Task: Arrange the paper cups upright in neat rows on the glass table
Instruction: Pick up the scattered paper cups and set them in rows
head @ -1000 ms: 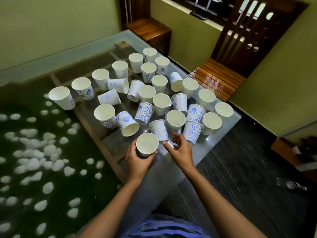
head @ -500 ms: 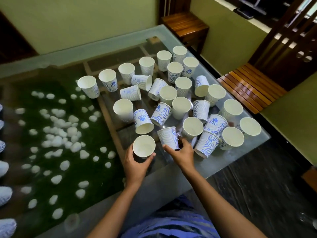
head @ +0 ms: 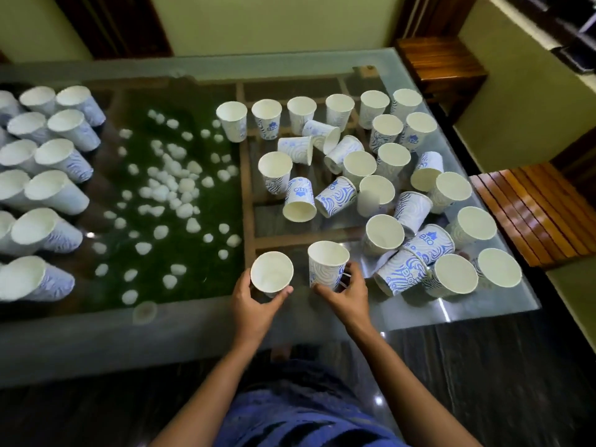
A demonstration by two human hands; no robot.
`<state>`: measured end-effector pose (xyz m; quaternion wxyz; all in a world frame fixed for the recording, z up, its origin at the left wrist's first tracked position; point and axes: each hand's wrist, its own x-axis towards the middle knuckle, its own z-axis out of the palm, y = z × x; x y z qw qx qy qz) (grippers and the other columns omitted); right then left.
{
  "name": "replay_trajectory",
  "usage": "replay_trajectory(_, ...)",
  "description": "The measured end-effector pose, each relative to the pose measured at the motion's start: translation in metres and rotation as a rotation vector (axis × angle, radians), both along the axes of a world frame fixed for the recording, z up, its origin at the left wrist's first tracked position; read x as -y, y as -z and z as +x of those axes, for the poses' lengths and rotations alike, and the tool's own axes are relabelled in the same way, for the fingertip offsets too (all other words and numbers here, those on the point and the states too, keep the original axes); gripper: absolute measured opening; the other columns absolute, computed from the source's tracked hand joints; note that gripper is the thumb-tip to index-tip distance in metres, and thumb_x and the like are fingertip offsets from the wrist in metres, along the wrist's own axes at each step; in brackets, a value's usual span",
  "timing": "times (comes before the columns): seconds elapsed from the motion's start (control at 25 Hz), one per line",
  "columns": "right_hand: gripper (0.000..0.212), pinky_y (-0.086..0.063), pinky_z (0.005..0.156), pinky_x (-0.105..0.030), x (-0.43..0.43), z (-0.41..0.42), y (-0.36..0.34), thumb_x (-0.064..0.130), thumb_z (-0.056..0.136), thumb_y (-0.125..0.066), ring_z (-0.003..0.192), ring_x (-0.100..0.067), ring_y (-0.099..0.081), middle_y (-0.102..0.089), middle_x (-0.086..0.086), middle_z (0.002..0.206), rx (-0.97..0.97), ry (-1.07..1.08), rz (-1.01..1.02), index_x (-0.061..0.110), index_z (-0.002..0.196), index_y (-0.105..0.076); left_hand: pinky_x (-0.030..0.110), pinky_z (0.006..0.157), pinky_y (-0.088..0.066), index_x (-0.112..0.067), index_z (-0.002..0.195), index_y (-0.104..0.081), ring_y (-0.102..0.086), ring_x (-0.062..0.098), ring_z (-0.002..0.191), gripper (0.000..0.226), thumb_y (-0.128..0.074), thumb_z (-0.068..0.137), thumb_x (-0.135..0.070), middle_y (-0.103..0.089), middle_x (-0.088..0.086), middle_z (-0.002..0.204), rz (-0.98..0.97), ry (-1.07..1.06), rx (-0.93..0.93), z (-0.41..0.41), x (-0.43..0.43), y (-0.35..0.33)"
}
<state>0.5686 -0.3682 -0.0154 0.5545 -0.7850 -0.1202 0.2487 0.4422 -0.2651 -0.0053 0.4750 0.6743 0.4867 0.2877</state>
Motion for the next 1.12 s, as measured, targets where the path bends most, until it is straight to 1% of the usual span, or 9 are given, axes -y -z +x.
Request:
replay_trajectory(0.08,0.057,-0.051,0.08,-0.026,-0.001,-0.009,0.0,-0.002,0.061,-0.079,0.092,-0.016,-0.061,-0.061,-0.011,0.11,-0.01,-0.075,0.018,0.013,0.107,-0.049,0.027,0.086,-0.042,-0.003,0.114,-0.056,-0.052,0.016,0.102,0.067,-0.087,0.056,-0.014,-0.061,0.01,0.113,-0.016,-0.057,-0.006,-0.017,0.005,0.0)
replay_trajectory(0.2,0.064,-0.05,0.082,-0.025,-0.009,-0.022,0.001,0.0,0.061,-0.08,0.097,-0.016,-0.059,-0.058,-0.011,0.114,-0.001,-0.196,0.019,0.008,0.116,-0.047,0.026,0.082,-0.042,-0.004,0.116,-0.057,-0.054,0.016,0.1,0.069,-0.087,0.056,-0.019,-0.062,0.005,0.109,0.006,-0.128,-0.044,-0.044,0.005,-0.001)
replay_trajectory(0.32,0.067,-0.048,0.085,-0.026,-0.025,-0.042,0.001,0.002,0.062,-0.081,0.103,-0.021,-0.058,-0.056,-0.012,0.118,0.025,-0.33,0.006,0.005,0.119,-0.046,0.029,0.082,-0.046,-0.007,0.116,-0.057,-0.056,0.017,0.102,0.069,-0.087,0.056,-0.025,-0.063,0.004,0.109,0.017,-0.227,-0.058,-0.075,0.0,-0.002)
replay_trajectory(0.44,0.069,-0.05,0.09,-0.03,-0.046,-0.067,-0.002,0.006,0.062,-0.081,0.106,-0.02,-0.056,-0.054,-0.01,0.12,0.053,-0.479,-0.006,0.008,0.121,-0.046,0.037,0.083,-0.051,-0.011,0.113,-0.058,-0.057,0.019,0.102,0.065,-0.087,0.056,-0.024,-0.063,0.003,0.108,0.006,-0.331,-0.022,-0.108,-0.006,-0.002)
replay_trajectory(0.56,0.07,-0.049,0.093,-0.029,-0.073,-0.099,-0.006,0.011,0.063,-0.082,0.107,-0.017,-0.055,-0.053,-0.006,0.121,0.114,-0.618,-0.01,0.011,0.123,-0.045,0.035,0.083,-0.051,-0.014,0.111,-0.059,-0.058,0.017,0.1,0.063,-0.087,0.055,-0.023,-0.061,-0.003,0.104,0.006,-0.435,0.009,-0.147,-0.018,-0.003)
replay_trajectory(0.72,0.073,-0.046,0.092,-0.025,-0.124,-0.168,-0.009,0.014,0.064,-0.082,0.109,-0.015,-0.054,-0.053,-0.004,0.123,0.125,-0.767,0.009,0.01,0.126,-0.044,0.028,0.082,-0.048,-0.017,0.111,-0.059,-0.054,0.007,0.098,0.063,-0.087,0.055,-0.023,-0.058,-0.01,0.102,0.02,-0.563,0.038,-0.22,-0.051,-0.005)
replay_trajectory(0.88,0.072,-0.044,0.088,-0.022,-0.184,-0.248,-0.009,0.015,0.063,-0.084,0.107,-0.017,-0.056,-0.055,-0.002,0.119,0.104,-0.812,0.024,0.016,0.123,-0.044,0.033,0.087,-0.049,-0.015,0.113,-0.058,-0.055,0.013,0.102,0.063,-0.087,0.057,-0.02,-0.058,-0.005,0.107,0.045,-0.622,0.047,-0.31,-0.098,-0.008)
replay_trajectory(1.04,0.071,-0.045,0.087,-0.019,-0.244,-0.331,-0.015,0.017,0.061,-0.086,0.105,-0.014,-0.057,-0.054,0.008,0.112,0.115,-0.876,0.062,0.024,0.118,-0.043,0.026,0.087,-0.044,-0.013,0.116,-0.057,-0.051,0.009,0.104,0.066,-0.086,0.058,-0.023,-0.059,0.0,0.112,0.081,-0.707,0.014,-0.397,-0.15,-0.013)
replay_trajectory(1.12,0.072,-0.047,0.09,-0.024,-0.267,-0.362,-0.019,0.018,0.061,-0.086,0.105,-0.014,-0.057,-0.055,0.006,0.114,0.121,-0.917,0.09,0.026,0.118,-0.043,0.024,0.087,-0.043,-0.012,0.117,-0.056,-0.051,0.01,0.105,0.067,-0.086,0.059,-0.025,-0.059,-0.001,0.112,0.078,-0.727,0.005,-0.424,-0.169,-0.015)
